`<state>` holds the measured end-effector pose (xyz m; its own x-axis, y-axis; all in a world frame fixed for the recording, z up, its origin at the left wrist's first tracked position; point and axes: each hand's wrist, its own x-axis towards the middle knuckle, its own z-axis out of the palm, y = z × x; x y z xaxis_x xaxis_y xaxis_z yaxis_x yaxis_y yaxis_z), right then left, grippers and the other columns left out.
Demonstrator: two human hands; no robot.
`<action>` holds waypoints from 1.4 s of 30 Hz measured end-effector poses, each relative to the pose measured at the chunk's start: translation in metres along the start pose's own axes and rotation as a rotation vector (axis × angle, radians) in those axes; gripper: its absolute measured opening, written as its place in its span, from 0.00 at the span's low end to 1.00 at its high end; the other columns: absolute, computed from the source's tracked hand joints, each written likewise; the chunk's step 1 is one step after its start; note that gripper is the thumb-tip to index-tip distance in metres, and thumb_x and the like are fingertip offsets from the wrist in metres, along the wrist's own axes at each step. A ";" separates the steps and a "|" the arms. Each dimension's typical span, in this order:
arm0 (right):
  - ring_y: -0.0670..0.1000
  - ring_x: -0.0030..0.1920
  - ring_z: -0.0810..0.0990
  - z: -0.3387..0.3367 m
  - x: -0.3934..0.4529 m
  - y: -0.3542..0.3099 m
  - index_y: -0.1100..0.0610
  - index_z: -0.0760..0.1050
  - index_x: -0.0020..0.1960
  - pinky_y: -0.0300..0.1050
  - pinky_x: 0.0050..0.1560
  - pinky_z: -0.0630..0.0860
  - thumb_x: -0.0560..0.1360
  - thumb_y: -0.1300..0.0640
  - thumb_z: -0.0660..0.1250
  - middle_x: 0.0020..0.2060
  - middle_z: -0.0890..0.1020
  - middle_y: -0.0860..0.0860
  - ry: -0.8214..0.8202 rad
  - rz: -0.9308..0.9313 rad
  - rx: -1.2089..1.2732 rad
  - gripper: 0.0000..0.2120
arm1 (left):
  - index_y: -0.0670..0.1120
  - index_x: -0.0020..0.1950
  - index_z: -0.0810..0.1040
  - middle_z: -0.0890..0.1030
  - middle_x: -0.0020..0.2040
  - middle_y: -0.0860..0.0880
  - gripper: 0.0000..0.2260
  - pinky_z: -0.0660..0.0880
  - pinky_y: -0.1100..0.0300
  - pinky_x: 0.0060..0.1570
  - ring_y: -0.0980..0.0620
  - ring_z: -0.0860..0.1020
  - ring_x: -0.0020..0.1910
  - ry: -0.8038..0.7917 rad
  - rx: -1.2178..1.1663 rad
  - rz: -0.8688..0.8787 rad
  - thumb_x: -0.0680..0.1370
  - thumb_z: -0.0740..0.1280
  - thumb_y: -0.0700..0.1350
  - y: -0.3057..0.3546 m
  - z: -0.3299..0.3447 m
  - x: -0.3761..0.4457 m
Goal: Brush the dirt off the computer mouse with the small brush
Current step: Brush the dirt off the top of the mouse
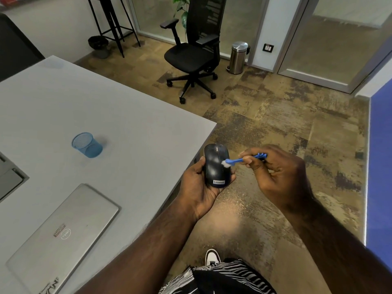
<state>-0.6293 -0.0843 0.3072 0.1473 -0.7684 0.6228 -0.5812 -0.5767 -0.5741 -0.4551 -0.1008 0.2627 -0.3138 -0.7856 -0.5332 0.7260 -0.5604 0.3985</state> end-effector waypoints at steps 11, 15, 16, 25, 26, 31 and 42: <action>0.49 0.44 0.87 0.003 0.013 0.015 0.63 0.82 0.55 0.43 0.44 0.84 0.79 0.61 0.69 0.46 0.86 0.51 0.078 0.110 0.023 0.07 | 0.38 0.63 0.76 0.80 0.56 0.35 0.19 0.79 0.46 0.50 0.38 0.80 0.47 -0.040 0.141 -0.049 0.81 0.57 0.50 -0.008 0.001 -0.004; 0.49 0.45 0.87 0.007 0.016 0.011 0.62 0.83 0.54 0.47 0.45 0.84 0.79 0.61 0.69 0.45 0.87 0.52 0.019 0.093 0.072 0.07 | 0.42 0.60 0.78 0.82 0.54 0.37 0.17 0.78 0.44 0.52 0.38 0.81 0.47 -0.047 0.153 -0.033 0.82 0.56 0.50 -0.012 0.003 -0.004; 0.49 0.44 0.87 0.009 0.017 0.008 0.62 0.83 0.53 0.44 0.46 0.84 0.78 0.61 0.69 0.45 0.87 0.52 -0.015 0.077 0.080 0.07 | 0.42 0.61 0.77 0.82 0.53 0.37 0.17 0.78 0.44 0.53 0.38 0.81 0.47 -0.043 0.158 -0.032 0.82 0.55 0.50 -0.013 0.004 -0.004; 0.52 0.40 0.86 0.007 0.029 0.005 0.61 0.83 0.51 0.53 0.39 0.82 0.79 0.60 0.69 0.41 0.86 0.54 -0.103 0.125 0.040 0.06 | 0.41 0.67 0.74 0.79 0.57 0.36 0.19 0.77 0.44 0.54 0.37 0.81 0.48 -0.042 0.184 -0.050 0.82 0.57 0.50 -0.015 0.000 -0.005; 0.52 0.40 0.86 0.008 0.029 0.006 0.61 0.83 0.51 0.53 0.39 0.82 0.79 0.60 0.69 0.40 0.86 0.54 -0.106 0.132 0.043 0.06 | 0.41 0.66 0.74 0.79 0.58 0.36 0.19 0.77 0.44 0.54 0.37 0.81 0.48 -0.040 0.185 -0.052 0.82 0.57 0.50 -0.015 0.000 -0.005; 0.49 0.41 0.86 0.007 0.029 0.011 0.59 0.84 0.53 0.50 0.41 0.83 0.78 0.58 0.69 0.43 0.86 0.52 -0.065 0.135 0.005 0.07 | 0.41 0.65 0.76 0.81 0.55 0.37 0.18 0.76 0.42 0.57 0.37 0.80 0.49 -0.044 0.178 -0.055 0.81 0.58 0.50 -0.016 -0.002 -0.005; 0.42 0.40 0.87 -0.005 0.025 0.020 0.48 0.80 0.55 0.45 0.39 0.85 0.78 0.51 0.66 0.40 0.85 0.41 -0.045 0.205 0.152 0.07 | 0.38 0.61 0.78 0.81 0.55 0.35 0.19 0.79 0.46 0.50 0.38 0.80 0.48 -0.038 0.161 -0.056 0.81 0.57 0.50 -0.011 0.000 -0.006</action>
<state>-0.6409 -0.1138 0.3142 0.0765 -0.8830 0.4632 -0.4762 -0.4405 -0.7610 -0.4612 -0.0897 0.2613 -0.3762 -0.7597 -0.5303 0.6000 -0.6359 0.4854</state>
